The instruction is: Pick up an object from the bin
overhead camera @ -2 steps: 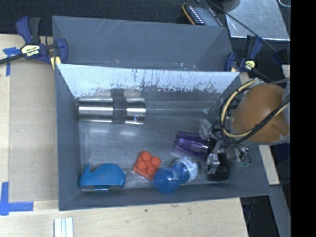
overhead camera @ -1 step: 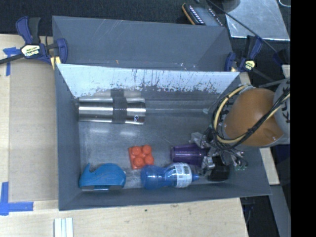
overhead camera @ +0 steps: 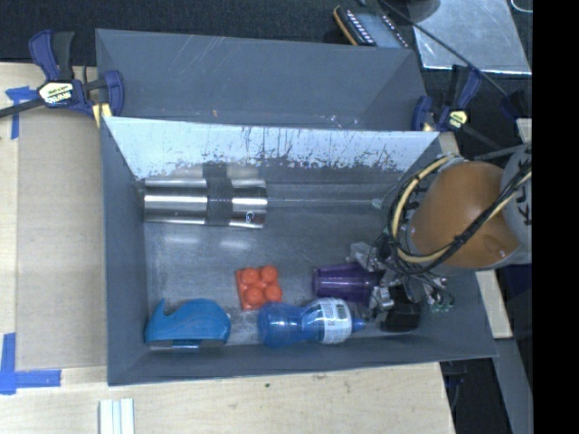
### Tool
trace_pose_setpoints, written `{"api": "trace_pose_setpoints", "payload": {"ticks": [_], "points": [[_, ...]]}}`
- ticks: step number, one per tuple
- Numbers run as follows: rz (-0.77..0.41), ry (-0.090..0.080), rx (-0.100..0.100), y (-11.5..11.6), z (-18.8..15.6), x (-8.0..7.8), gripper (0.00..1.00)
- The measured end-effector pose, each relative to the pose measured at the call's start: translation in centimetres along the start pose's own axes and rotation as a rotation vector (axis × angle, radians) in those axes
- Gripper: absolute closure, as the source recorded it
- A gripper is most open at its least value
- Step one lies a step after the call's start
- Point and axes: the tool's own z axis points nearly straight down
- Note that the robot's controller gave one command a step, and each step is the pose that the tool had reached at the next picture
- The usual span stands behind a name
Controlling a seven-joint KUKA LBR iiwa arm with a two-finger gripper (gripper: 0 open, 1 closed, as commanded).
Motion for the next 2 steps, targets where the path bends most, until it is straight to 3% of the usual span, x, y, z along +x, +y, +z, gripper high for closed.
{"api": "trace_pose_setpoints", "payload": {"ticks": [2], "points": [[0.09, -0.001, 0.001, 0.72, -0.58, 0.94, 1.0]]}}
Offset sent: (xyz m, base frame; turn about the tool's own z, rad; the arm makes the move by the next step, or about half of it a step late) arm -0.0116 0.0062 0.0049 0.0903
